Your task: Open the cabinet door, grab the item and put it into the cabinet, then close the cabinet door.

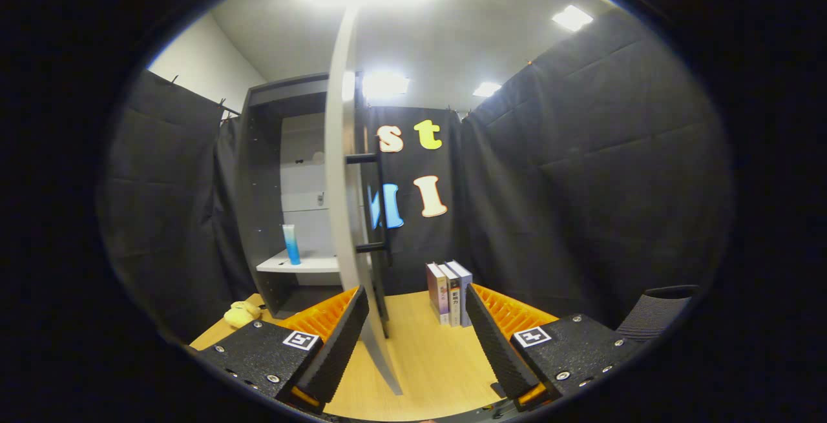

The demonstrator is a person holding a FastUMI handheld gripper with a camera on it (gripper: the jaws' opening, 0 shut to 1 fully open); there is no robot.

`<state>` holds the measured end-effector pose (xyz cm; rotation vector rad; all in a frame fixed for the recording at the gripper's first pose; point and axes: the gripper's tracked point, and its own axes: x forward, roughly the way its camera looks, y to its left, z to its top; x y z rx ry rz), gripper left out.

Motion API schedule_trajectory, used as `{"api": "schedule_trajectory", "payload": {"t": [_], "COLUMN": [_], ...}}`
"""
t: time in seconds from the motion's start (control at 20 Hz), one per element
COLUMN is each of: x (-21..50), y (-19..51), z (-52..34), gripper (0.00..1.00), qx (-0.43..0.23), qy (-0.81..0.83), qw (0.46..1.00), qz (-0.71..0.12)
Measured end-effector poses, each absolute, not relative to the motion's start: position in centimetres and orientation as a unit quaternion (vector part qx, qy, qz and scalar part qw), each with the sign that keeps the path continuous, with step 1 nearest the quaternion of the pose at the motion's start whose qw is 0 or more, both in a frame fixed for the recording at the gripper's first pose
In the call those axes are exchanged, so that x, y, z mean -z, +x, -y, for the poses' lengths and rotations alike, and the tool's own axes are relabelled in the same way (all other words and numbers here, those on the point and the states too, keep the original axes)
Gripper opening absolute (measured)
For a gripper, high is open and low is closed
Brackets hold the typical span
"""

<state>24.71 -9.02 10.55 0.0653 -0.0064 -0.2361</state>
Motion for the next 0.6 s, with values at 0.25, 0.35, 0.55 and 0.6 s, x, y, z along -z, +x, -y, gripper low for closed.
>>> {"api": "schedule_trajectory", "payload": {"t": [0.25,0.35,0.55,0.6], "x": [-12.6,-13.3,-13.9,-14.0], "y": [27.8,29.4,32.8,33.7], "z": [14.3,15.5,16.5,16.3], "gripper": [0.94,0.94,0.93,0.93], "qx": [0.185,0.201,0.227,0.228], "qy": [0.039,0.039,0.034,0.033], "qw": [0.982,0.979,0.973,0.973], "qz": [0.014,0.017,0.017,0.014]}}
